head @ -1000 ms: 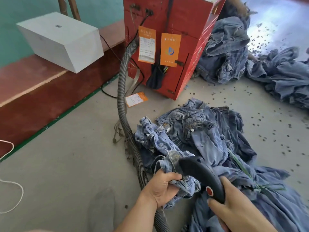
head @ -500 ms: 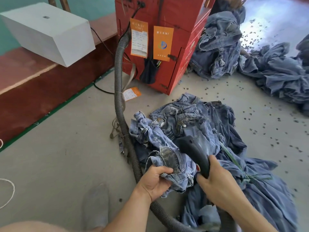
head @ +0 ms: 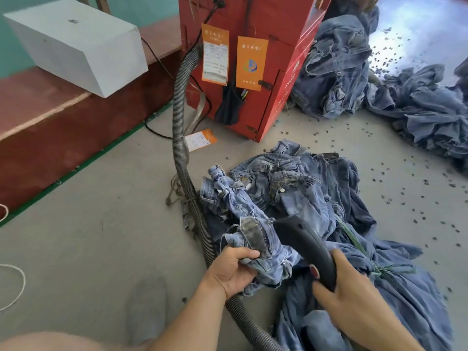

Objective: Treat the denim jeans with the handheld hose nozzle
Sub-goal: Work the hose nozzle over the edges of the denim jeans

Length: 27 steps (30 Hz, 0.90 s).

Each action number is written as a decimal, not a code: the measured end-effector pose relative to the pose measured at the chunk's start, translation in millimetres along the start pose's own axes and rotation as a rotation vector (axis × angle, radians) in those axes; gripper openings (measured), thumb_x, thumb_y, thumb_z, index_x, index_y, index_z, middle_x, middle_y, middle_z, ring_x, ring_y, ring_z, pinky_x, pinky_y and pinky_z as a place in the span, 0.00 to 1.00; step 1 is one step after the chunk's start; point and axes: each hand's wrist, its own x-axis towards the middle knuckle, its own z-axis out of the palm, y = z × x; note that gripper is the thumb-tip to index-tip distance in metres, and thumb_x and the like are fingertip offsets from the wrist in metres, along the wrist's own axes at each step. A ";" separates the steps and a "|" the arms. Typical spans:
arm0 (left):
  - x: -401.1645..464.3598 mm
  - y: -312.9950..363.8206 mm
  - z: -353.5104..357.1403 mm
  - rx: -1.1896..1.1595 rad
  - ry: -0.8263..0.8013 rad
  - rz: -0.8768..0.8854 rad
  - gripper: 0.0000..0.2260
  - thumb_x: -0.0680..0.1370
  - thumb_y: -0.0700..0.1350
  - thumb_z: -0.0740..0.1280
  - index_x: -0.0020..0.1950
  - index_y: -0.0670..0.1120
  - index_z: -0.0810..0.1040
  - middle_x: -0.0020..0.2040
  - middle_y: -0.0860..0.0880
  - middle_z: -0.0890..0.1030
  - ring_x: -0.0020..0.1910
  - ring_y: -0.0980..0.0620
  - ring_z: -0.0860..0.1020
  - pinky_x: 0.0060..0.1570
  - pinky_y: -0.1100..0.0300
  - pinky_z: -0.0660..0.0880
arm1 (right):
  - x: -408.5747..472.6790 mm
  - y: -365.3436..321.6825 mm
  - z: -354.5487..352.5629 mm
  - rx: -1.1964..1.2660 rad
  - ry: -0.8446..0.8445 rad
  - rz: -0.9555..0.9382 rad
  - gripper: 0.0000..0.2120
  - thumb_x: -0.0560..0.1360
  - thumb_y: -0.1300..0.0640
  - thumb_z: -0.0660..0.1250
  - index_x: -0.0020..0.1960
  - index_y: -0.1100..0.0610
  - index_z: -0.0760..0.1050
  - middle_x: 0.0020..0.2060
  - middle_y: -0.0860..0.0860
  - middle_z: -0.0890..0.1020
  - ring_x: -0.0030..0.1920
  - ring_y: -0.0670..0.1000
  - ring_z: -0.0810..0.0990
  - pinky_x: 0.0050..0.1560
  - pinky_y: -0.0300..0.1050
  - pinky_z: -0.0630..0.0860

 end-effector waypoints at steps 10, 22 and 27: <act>2.7 -2.9 -0.5 -0.014 -0.079 -0.136 0.31 0.78 0.53 0.68 0.76 0.36 0.70 0.73 0.35 0.73 0.75 0.31 0.68 0.75 0.37 0.66 | 19.0 -18.9 3.6 -0.004 0.019 -0.050 0.12 0.78 0.54 0.69 0.50 0.46 0.64 0.33 0.52 0.81 0.25 0.49 0.78 0.22 0.42 0.74; 0.0 -3.6 1.6 0.265 0.178 -0.036 0.11 0.82 0.34 0.64 0.59 0.36 0.84 0.56 0.36 0.85 0.54 0.40 0.85 0.52 0.45 0.83 | 14.6 -16.9 -16.2 0.011 -0.143 -0.028 0.10 0.77 0.56 0.69 0.49 0.47 0.68 0.26 0.52 0.79 0.21 0.50 0.77 0.23 0.45 0.72; -1.4 4.8 3.7 0.399 0.183 -0.002 0.11 0.79 0.29 0.66 0.60 0.33 0.82 0.56 0.34 0.85 0.55 0.37 0.85 0.55 0.42 0.82 | 18.5 -24.6 -24.5 0.050 0.000 -0.066 0.10 0.78 0.53 0.70 0.47 0.50 0.67 0.23 0.51 0.78 0.19 0.50 0.76 0.21 0.43 0.71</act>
